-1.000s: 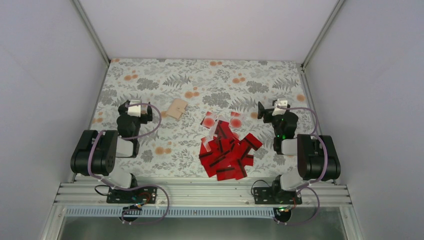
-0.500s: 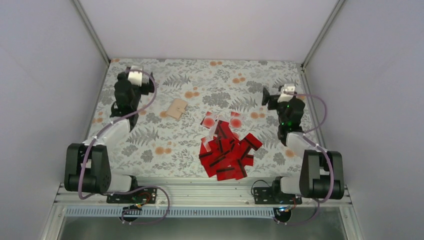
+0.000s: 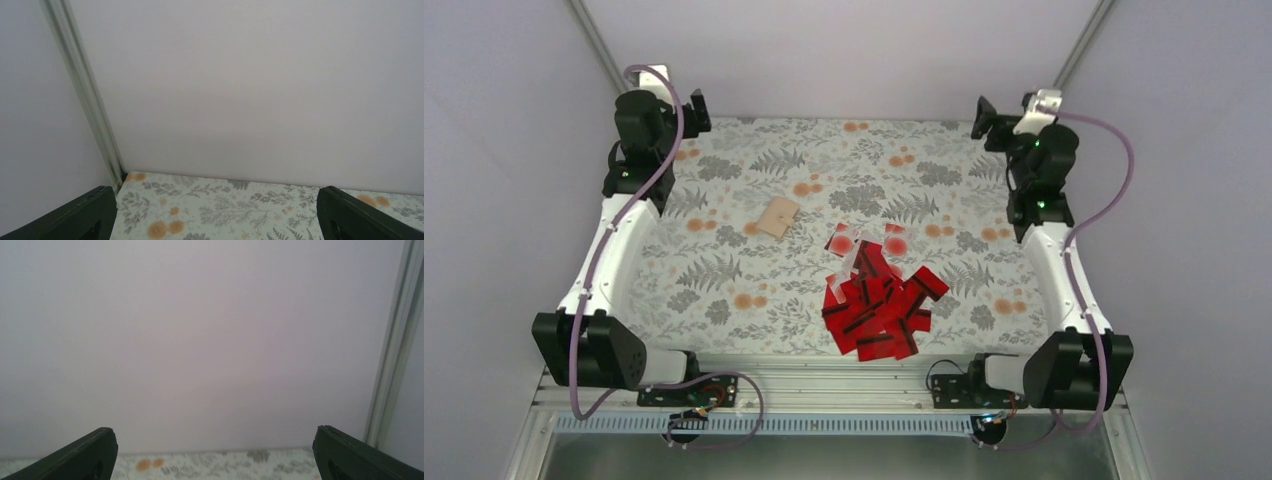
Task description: Put the credit cards into the card holder
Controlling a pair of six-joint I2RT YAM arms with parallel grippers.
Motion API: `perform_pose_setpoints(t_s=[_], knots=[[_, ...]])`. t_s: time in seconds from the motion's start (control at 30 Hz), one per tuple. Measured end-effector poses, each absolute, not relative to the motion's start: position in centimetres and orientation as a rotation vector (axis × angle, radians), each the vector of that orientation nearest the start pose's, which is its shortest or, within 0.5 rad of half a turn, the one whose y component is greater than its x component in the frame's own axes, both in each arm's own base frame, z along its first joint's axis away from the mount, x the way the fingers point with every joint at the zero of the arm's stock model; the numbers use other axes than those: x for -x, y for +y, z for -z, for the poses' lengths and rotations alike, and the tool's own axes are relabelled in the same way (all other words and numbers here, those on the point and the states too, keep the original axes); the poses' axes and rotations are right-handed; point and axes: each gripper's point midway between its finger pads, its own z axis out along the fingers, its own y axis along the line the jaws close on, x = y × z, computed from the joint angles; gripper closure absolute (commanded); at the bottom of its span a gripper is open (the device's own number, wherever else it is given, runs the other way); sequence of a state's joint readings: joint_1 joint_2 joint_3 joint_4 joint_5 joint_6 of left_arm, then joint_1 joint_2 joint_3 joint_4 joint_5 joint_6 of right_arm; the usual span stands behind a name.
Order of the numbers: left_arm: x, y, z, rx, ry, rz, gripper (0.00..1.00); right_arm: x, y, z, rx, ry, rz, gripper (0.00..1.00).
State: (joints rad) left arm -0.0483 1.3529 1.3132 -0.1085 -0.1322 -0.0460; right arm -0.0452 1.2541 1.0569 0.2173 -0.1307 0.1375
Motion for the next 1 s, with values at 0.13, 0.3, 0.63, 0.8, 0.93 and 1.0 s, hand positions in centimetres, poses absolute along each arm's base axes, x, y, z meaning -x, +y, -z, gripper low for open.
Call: perform_pose_setpoints(t_s=[0.13, 0.3, 0.63, 0.8, 0.93, 1.0], knots=[[-44.9, 0.7, -37.8, 0.132, 1.77, -0.036, 0.0, -44.0, 0.1, -42.7, -0.091, 1.536, -0.217, 0.01], [-44.4, -0.4, -35.4, 0.102, 1.871, 0.045, 0.0, -44.9, -0.1, -43.8, -0.194, 1.613, -0.297, 0.01], [-44.2, -4.1, -22.7, 0.076, 2.271, 0.295, 0.14, -44.4, 2.6, -30.1, -0.376, 2.052, -0.554, 0.01], [-42.3, -6.2, -15.1, 0.023, 2.5, 0.438, 0.19, -41.2, 4.2, -22.0, -0.47, 2.287, -0.634, 0.01], [-41.6, -7.3, -12.4, -0.019, 2.584, 0.524, 0.26, -39.5, 4.8, -19.4, -0.494, 2.375, -0.653, 0.01], [-41.3, -7.9, -11.1, -0.044, 2.62, 0.57, 0.28, -38.9, 4.9, -18.6, -0.501, 2.402, -0.656, 0.01]])
